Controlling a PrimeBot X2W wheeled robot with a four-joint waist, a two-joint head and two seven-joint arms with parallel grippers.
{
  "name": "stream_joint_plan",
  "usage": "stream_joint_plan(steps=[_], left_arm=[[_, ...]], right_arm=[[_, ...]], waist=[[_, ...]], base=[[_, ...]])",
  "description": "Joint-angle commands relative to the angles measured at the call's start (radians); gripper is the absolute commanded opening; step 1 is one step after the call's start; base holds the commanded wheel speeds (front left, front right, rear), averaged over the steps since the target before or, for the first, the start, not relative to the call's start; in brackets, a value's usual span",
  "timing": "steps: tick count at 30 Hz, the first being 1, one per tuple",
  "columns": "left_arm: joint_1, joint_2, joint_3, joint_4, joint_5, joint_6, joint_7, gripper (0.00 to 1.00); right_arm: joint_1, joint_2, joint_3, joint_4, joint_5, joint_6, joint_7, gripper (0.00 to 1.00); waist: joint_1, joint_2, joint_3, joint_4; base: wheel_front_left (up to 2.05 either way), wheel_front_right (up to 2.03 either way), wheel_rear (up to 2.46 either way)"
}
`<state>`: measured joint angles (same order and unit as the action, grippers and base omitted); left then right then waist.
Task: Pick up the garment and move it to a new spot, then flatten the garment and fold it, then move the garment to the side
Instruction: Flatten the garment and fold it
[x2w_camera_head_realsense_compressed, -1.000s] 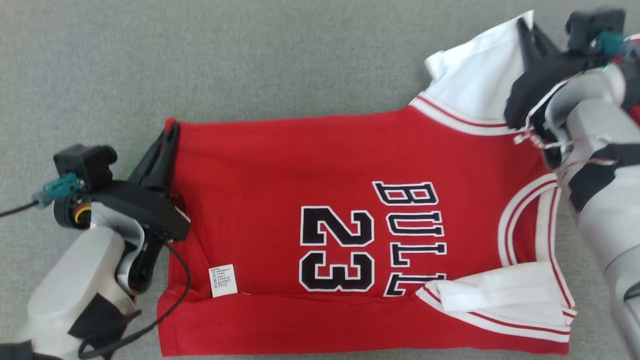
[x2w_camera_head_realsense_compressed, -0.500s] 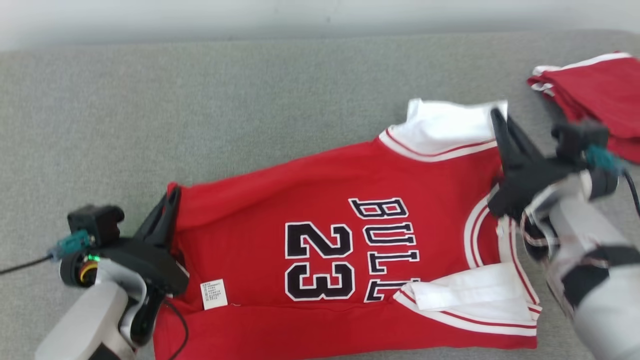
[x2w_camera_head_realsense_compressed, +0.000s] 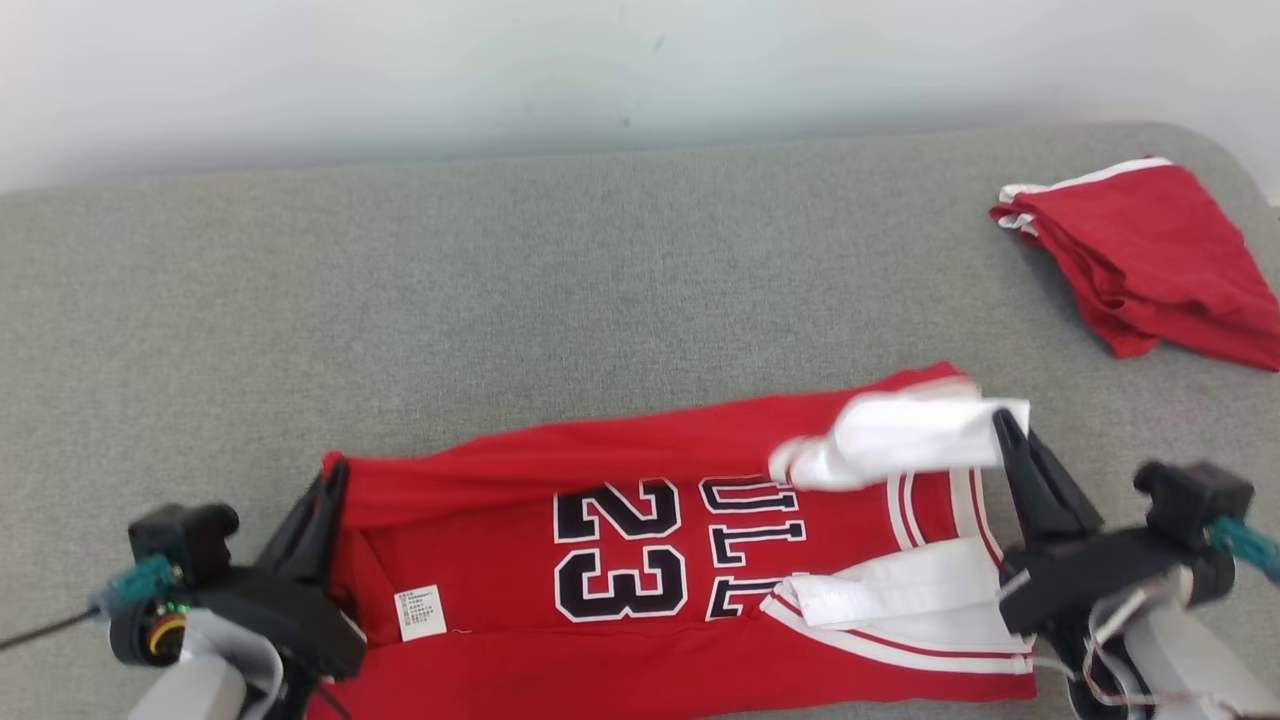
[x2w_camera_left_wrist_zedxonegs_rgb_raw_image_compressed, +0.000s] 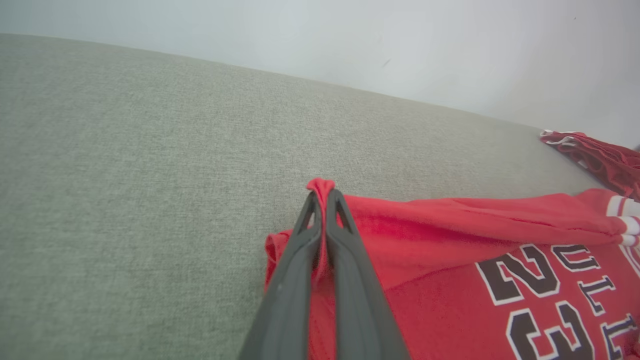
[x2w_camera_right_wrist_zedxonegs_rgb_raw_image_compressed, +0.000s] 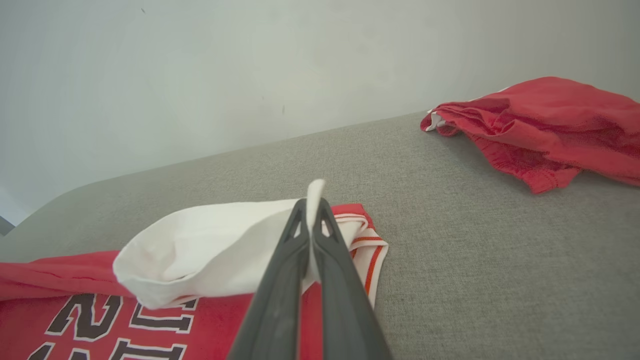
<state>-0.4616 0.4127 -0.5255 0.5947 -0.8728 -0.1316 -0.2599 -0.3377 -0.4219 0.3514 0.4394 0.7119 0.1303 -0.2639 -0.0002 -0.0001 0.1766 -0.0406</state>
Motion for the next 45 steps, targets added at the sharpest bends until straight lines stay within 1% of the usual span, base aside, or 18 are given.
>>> stream_joint_plan(steps=[1, 5, 11, 18, 21, 22, 23, 24, 25, 31, 35, 37, 38, 40, 45], left_arm=[[0.028, 0.002, 0.009, -0.015, 0.018, 0.002, -0.006, 0.0], [0.1, -0.01, 0.027, -0.068, 0.068, 0.002, -0.005, 0.0], [0.157, -0.04, 0.055, -0.091, 0.124, 0.002, -0.005, 0.0], [0.183, -0.068, 0.084, -0.085, 0.176, 0.002, -0.005, 0.0], [0.192, -0.071, 0.111, -0.073, 0.199, 0.002, -0.005, 0.0], [0.195, -0.074, 0.117, -0.068, 0.214, 0.002, -0.005, 0.06], [0.198, -0.079, 0.122, -0.066, 0.232, 0.002, -0.005, 0.42], [0.2, -0.086, 0.13, -0.064, 0.244, 0.002, -0.005, 1.0], [0.201, -0.091, 0.144, -0.063, 0.253, 0.002, -0.005, 1.0], [0.242, -0.121, 0.249, -0.093, 0.317, 0.002, -0.005, 1.0], [0.285, -0.142, 0.333, -0.157, 0.399, 0.006, -0.005, 1.0], [0.321, -0.166, 0.374, -0.204, 0.448, 0.01, -0.005, 1.0], [0.321, -0.166, 0.374, -0.204, 0.448, 0.01, -0.005, 1.0], [0.357, -0.188, 0.414, -0.26, 0.504, 0.018, -0.005, 1.0], [0.438, -0.264, 0.499, -0.356, 0.592, 0.013, -0.005, 1.0]], right_arm=[[0.025, 0.002, -0.012, -0.019, 0.007, 0.001, -0.001, 0.0], [0.123, 0.005, -0.049, -0.075, 0.013, 0.001, -0.001, 0.0], [0.236, 0.024, -0.095, -0.129, -0.003, 0.001, 0.016, 0.0], [0.283, 0.054, -0.115, -0.126, -0.036, 0.001, 0.062, 0.0], [0.289, 0.066, -0.122, -0.131, -0.042, 0.001, 0.075, 0.0], [0.294, 0.068, -0.124, -0.127, -0.043, 0.001, 0.08, 0.09], [0.298, 0.072, -0.125, -0.126, -0.047, 0.001, 0.085, 0.4], [0.3, 0.075, -0.128, -0.127, -0.05, 0.001, 0.085, 0.98], [0.302, 0.08, -0.131, -0.129, -0.048, 0.001, 0.089, 1.0], [0.308, 0.086, -0.159, -0.159, -0.055, 0.001, 0.08, 1.0], [0.309, 0.087, -0.175, -0.16, -0.06, 0.001, 0.084, 1.0], [0.299, 0.087, -0.185, -0.149, -0.068, 0.001, 0.089, 1.0], [0.299, 0.087, -0.185, -0.149, -0.068, 0.001, 0.089, 1.0], [0.286, 0.086, -0.195, -0.129, -0.084, 0.001, 0.099, 1.0], [0.233, 0.094, -0.224, -0.051, -0.149, 0.001, 0.143, 1.0]], waist=[[0.0002, 0.0001, -0.015, 0.001], [0.0002, 0.0001, -0.029, 0.01], [0.0002, 0.0001, -0.037, 0.02], [0.0002, 0.0001, -0.045, 0.017], [0.0002, 0.0001, -0.051, 0.016], [0.0002, 0.0001, -0.053, 0.016], [0.0002, 0.0001, -0.055, 0.016], [0.0002, 0.0001, -0.058, 0.017], [0.0002, 0.0001, -0.06, 0.018], [0.0002, 0.0001, -0.075, 0.024], [0.0002, 0.0001, -0.086, 0.032], [0.0002, 0.0001, -0.093, 0.038], [0.0002, 0.0001, -0.093, 0.038], [0.0002, 0.0001, -0.099, 0.044], [0.0002, 0.0001, -0.103, 0.061]], base=[[0.0, 0.0, 0.0], [0.0, 0.0, 0.0], [0.0, 0.0, 0.0], [0.0, 0.0, 0.0], [0.0, 0.0, 0.0], [0.0, 0.0, 0.0], [0.0, 0.0, 0.0], [0.0, 0.0, 0.0], [0.0, 0.0, 0.0], [0.0, 0.0, 0.0], [0.0, 0.0, 0.0], [0.0, 0.0, 0.0], [0.0, 0.0, 0.0], [0.0, 0.0, 0.0], [0.0, 0.0, 0.0]])
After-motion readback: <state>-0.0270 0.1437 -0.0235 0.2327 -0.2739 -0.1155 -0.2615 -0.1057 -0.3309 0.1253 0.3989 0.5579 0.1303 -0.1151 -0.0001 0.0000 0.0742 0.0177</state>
